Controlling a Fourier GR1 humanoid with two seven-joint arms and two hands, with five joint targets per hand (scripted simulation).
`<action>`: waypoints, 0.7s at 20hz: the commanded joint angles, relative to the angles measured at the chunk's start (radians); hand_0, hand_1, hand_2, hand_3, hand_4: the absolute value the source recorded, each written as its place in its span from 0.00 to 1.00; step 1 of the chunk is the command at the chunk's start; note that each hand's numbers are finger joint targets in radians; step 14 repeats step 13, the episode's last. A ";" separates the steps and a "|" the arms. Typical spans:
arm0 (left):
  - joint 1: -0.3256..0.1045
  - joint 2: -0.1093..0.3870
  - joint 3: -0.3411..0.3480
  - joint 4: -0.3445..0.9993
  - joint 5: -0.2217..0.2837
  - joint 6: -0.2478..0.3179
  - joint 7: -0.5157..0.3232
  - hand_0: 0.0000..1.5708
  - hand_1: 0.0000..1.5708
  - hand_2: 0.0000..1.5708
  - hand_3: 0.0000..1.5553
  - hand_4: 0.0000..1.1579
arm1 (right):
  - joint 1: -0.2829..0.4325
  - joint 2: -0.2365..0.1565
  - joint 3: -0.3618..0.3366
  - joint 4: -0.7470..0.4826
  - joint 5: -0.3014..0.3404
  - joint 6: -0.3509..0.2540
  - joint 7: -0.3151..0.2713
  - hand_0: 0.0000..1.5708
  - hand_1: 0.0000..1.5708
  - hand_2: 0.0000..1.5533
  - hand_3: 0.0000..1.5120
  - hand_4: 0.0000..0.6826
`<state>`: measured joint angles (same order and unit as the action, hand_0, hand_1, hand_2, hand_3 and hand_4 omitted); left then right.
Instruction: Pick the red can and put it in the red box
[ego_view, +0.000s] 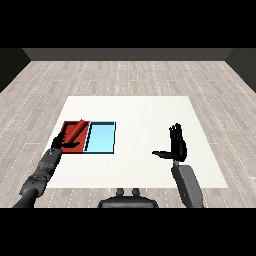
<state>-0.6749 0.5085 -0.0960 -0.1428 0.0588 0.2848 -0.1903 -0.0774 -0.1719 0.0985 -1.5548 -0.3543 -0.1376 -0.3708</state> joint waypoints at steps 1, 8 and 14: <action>-0.034 -0.018 0.169 -0.118 0.171 -0.069 -0.173 0.00 0.00 0.00 0.00 0.00 | 0.006 0.007 0.010 0.000 0.002 0.012 -0.013 0.00 0.00 0.00 0.00 0.00; 0.010 -0.177 0.321 -0.346 0.386 -0.356 -0.497 0.00 0.00 0.00 0.00 0.00 | -0.006 -0.011 0.000 0.008 -0.016 0.045 -0.008 0.00 0.00 0.00 0.00 0.00; 0.129 -0.336 0.222 -0.551 0.361 -0.399 -0.597 0.00 0.00 0.00 0.00 0.00 | 0.030 -0.026 0.024 0.029 0.021 0.079 -0.053 0.00 0.00 0.00 0.00 0.00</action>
